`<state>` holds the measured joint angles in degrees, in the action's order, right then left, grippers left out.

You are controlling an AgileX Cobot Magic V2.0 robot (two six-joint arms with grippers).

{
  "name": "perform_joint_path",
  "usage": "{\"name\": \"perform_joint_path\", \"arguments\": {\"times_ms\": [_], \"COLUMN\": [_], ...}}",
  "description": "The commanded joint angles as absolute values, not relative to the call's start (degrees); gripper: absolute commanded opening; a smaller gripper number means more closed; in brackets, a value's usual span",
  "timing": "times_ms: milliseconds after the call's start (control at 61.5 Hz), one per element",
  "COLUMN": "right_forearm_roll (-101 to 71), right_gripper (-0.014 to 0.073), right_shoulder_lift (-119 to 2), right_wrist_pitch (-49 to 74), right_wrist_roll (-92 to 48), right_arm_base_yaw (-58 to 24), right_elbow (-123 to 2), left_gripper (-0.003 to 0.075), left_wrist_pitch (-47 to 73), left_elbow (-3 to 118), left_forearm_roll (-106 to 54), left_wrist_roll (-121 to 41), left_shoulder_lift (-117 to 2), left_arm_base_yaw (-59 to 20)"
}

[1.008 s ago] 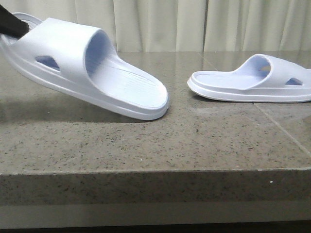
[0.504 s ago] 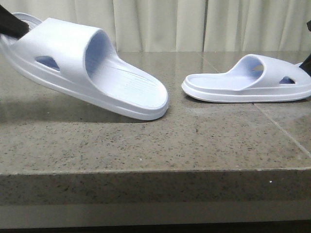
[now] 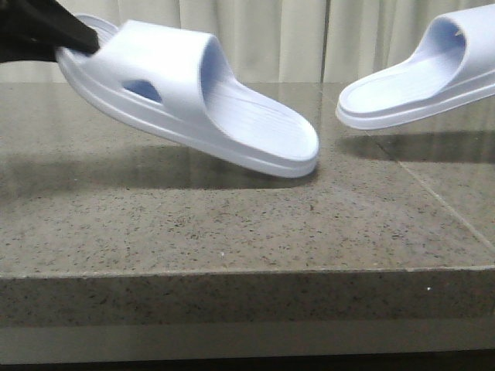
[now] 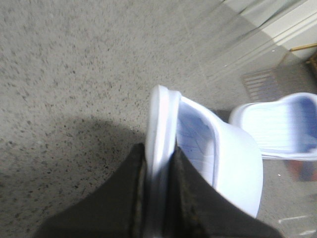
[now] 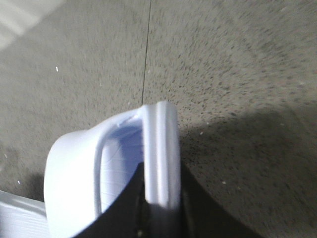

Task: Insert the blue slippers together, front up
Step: 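Lift the right slipper and lower it onto the left-held slipper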

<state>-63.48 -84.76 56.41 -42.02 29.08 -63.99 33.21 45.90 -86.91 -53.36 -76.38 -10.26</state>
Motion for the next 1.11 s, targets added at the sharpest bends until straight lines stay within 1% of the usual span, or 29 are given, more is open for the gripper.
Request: {"name": "perform_joint_path", "arguments": {"times_ms": [0,81,260,488,699,862,992,1089], "right_forearm_roll": [-68.0,-70.2,-75.1,-75.8,-76.8,-80.4,-82.0,-82.1], "right_gripper": [-0.0113,-0.0113,-0.0114,-0.0114,-0.0108,-0.0108,-0.0108,-0.0108], "right_shoulder_lift": [-80.2,-79.2,-79.1,-79.1,-79.1,-79.4,-81.0,-82.5], "right_wrist_pitch": [58.8,58.3,58.1,52.9,41.5,31.0,25.2,22.1], "right_wrist_roll": [-41.5,-41.7,-46.1,-46.8,-44.7,-44.4,-44.5,-44.5], "right_arm_base_yaw": [31.2,31.4,28.4,19.8,7.5,-5.5,-15.8,-19.6], "right_elbow": [-62.3,-58.5,-53.2,-52.2,-51.2,-47.5,-47.2,-47.2], "left_gripper": [-0.0020,-0.0020,-0.0020,-0.0020,-0.0020,-0.0020,-0.0020,-0.0020], "left_wrist_pitch": [29.7,29.2,28.2,28.2,28.3,28.2,28.2,28.4], "left_elbow": [47.6,48.6,49.2,49.2,49.2,49.2,49.2,49.2], "left_forearm_roll": [-92.5,-93.7,-94.0,-94.0,-94.0,-94.0,-94.0,-94.0], "left_wrist_roll": [-53.9,-54.1,-54.4,-55.2,-55.2,-55.3,-55.3,-55.3], "left_shoulder_lift": [-77.2,-80.8,-85.4,-85.7,-85.7,-85.7,-85.7,-85.7], "left_arm_base_yaw": [-13.8,-16.0,-16.7,-16.7,-16.7,-16.7,-16.7,-16.7]}}
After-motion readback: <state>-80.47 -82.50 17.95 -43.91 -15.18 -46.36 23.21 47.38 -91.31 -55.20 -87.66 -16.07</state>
